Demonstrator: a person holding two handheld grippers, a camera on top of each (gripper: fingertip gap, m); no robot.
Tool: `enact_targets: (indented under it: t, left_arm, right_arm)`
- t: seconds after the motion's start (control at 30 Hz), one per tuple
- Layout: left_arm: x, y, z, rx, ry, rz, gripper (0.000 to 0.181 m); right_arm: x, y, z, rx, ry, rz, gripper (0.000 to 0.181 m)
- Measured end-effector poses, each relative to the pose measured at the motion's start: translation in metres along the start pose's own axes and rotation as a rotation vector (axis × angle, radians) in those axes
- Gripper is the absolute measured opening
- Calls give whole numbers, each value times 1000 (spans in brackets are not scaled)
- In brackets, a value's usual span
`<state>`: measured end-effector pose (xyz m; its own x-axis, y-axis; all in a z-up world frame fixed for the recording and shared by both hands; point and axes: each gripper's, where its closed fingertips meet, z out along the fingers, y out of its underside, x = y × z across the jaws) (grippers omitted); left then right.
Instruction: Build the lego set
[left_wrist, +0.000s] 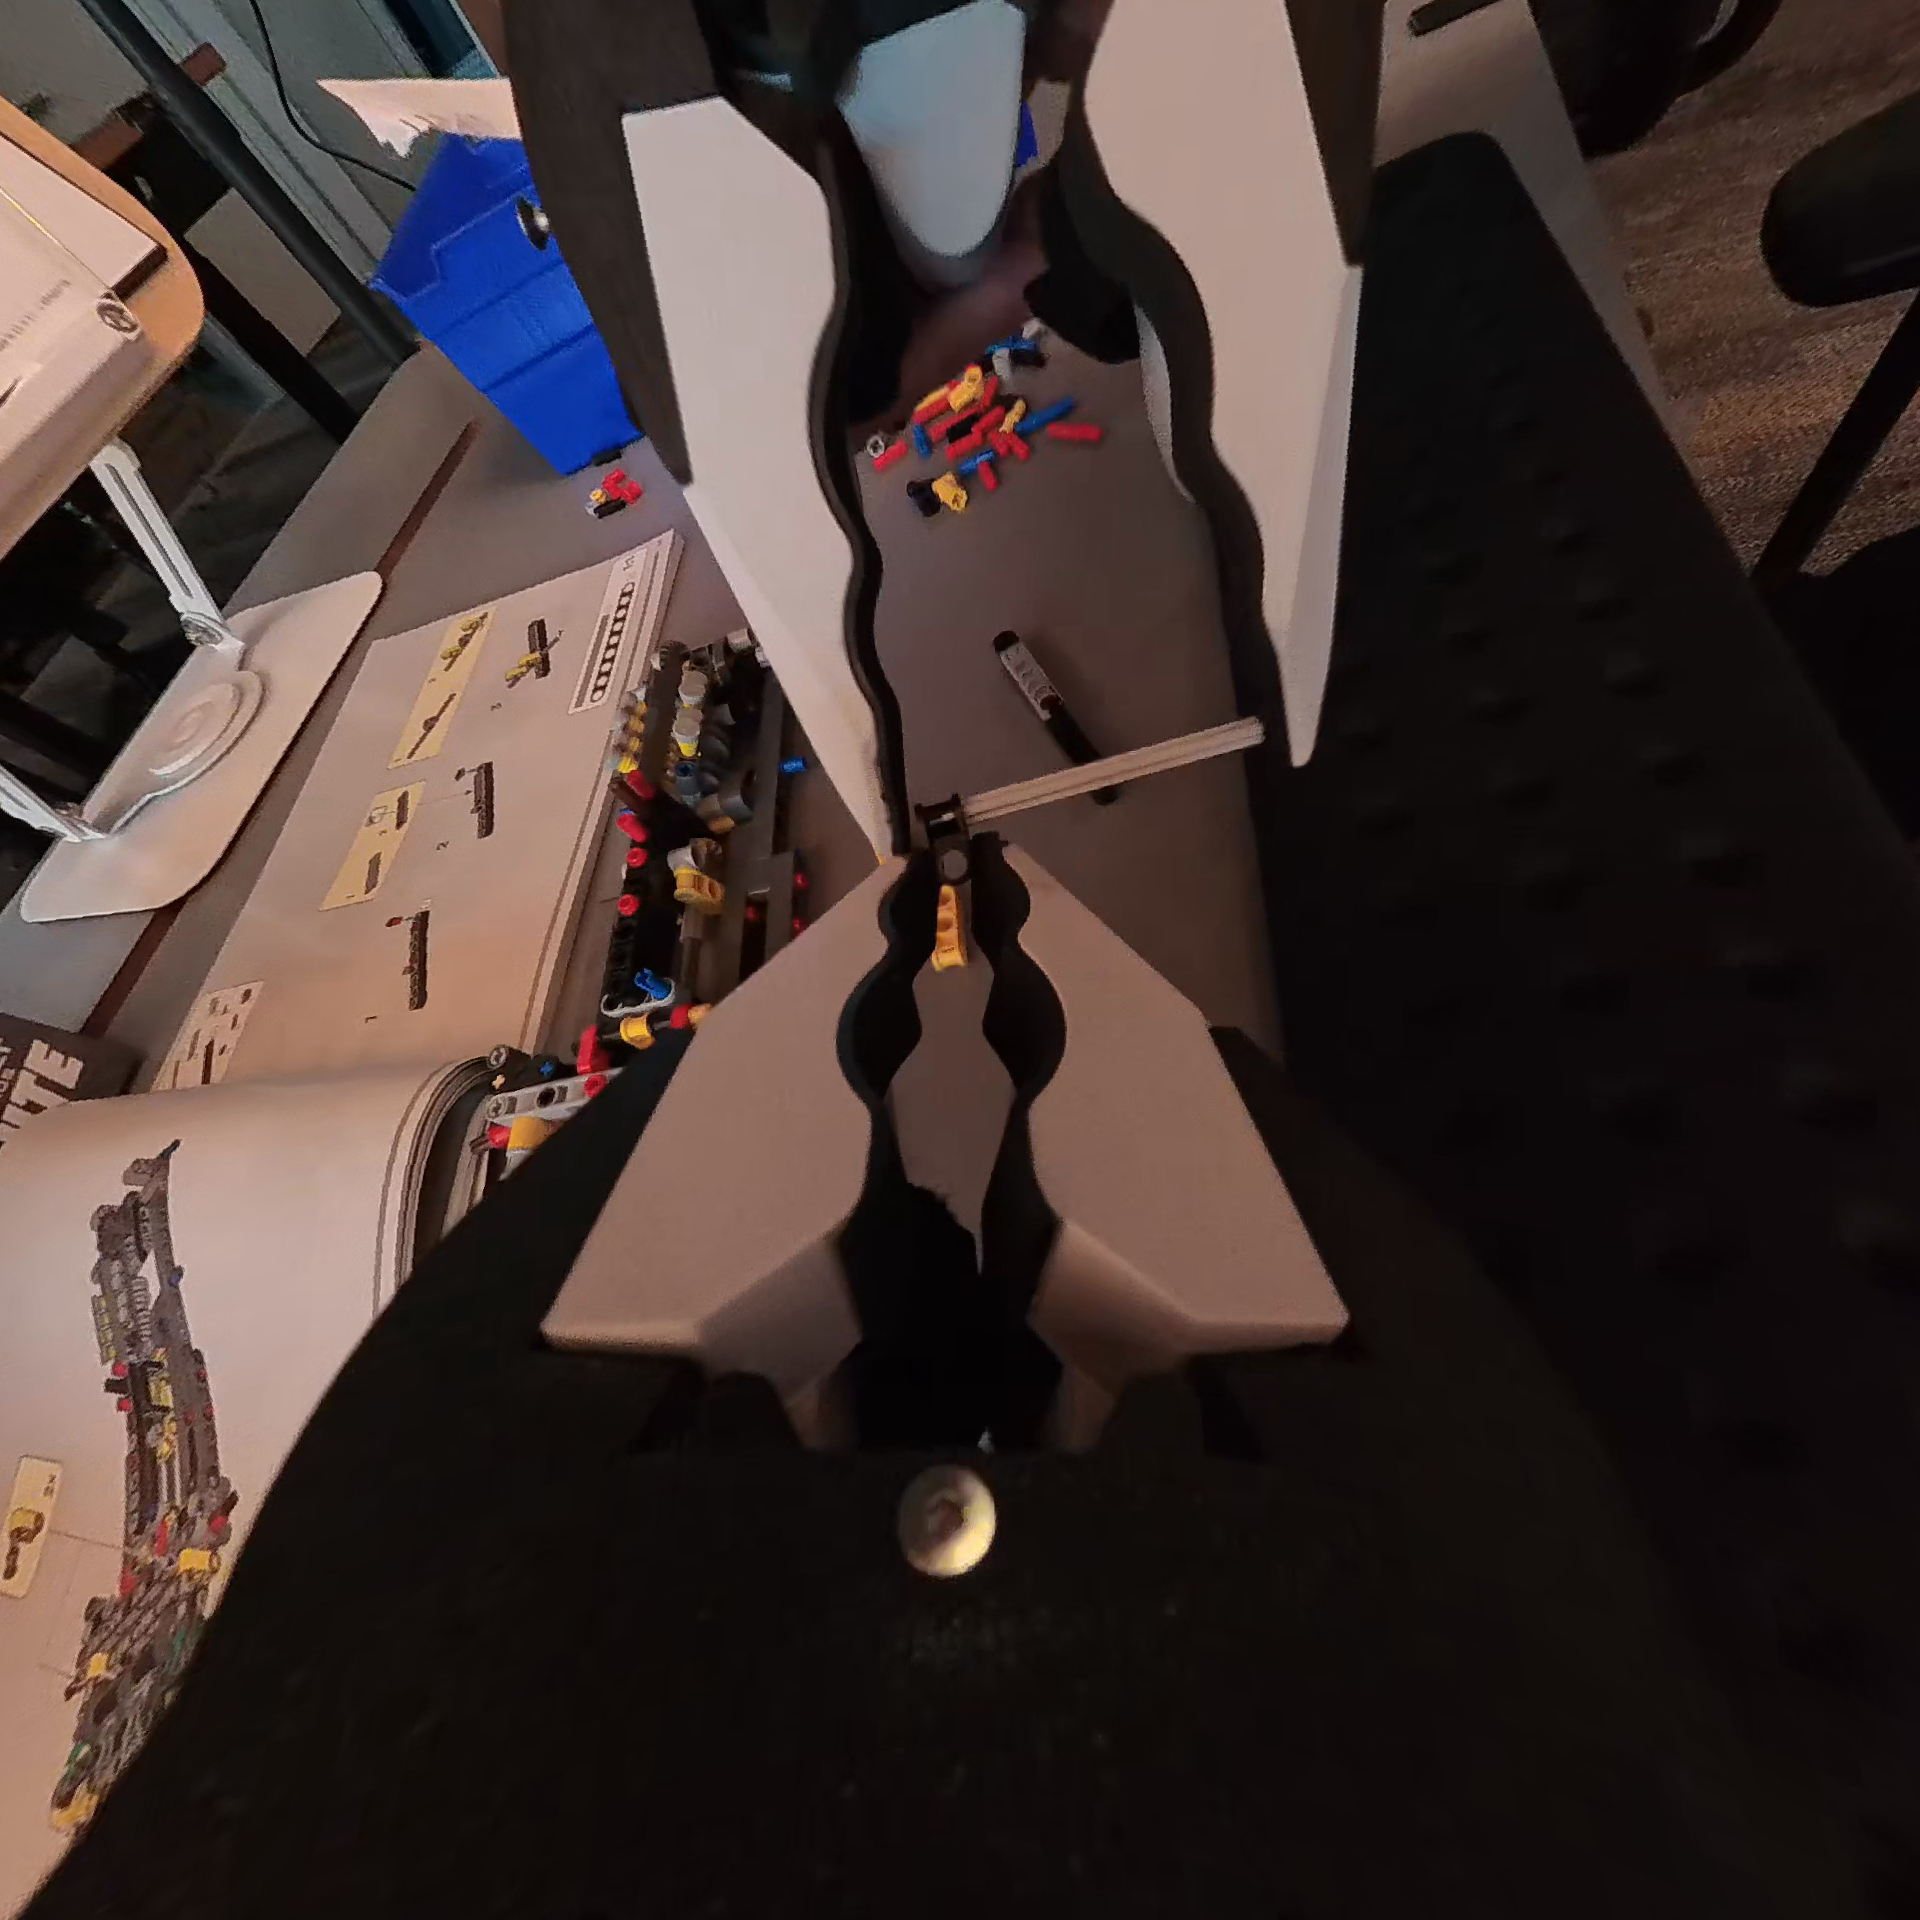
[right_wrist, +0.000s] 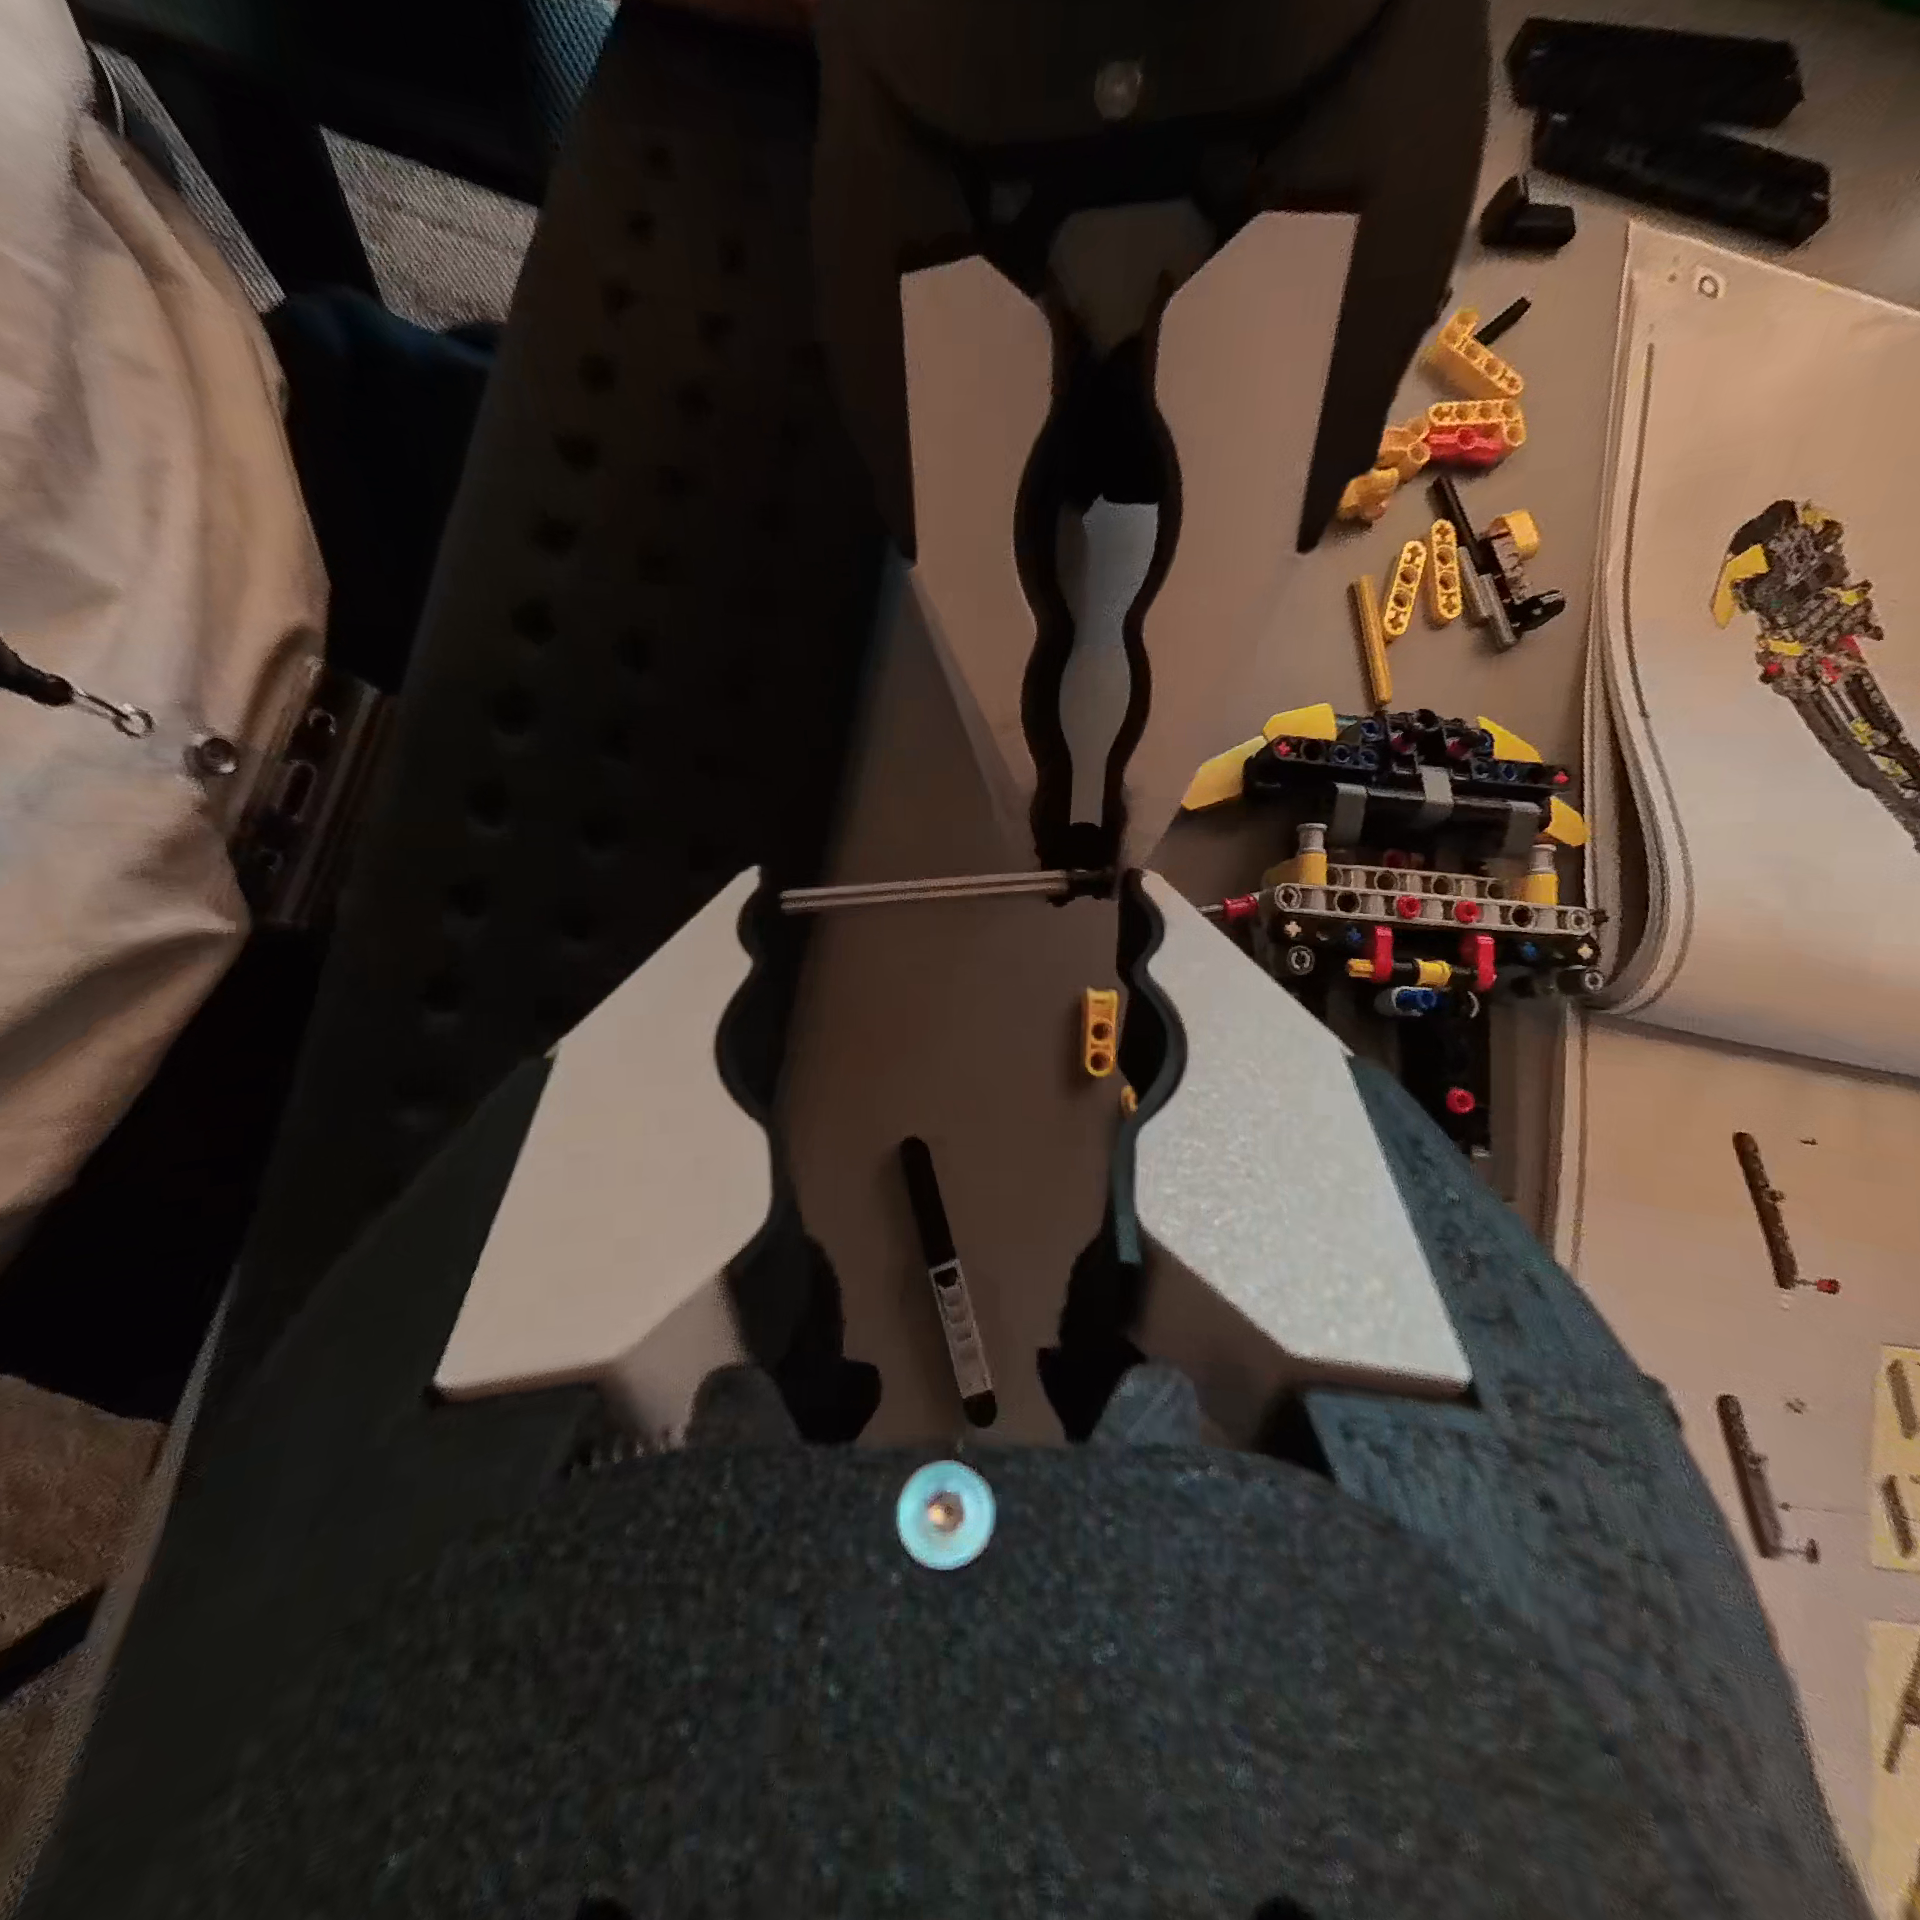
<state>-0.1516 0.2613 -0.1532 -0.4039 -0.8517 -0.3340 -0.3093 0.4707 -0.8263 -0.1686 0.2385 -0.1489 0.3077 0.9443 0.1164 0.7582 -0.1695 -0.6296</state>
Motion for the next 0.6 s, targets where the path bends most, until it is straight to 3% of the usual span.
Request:
enact_targets:
  t: [0.6]
  left_arm:
    - [1, 3, 3, -21, -22, -3, 5]
  right_arm:
    - [2, 4, 1, -78, -2, -15, 61]
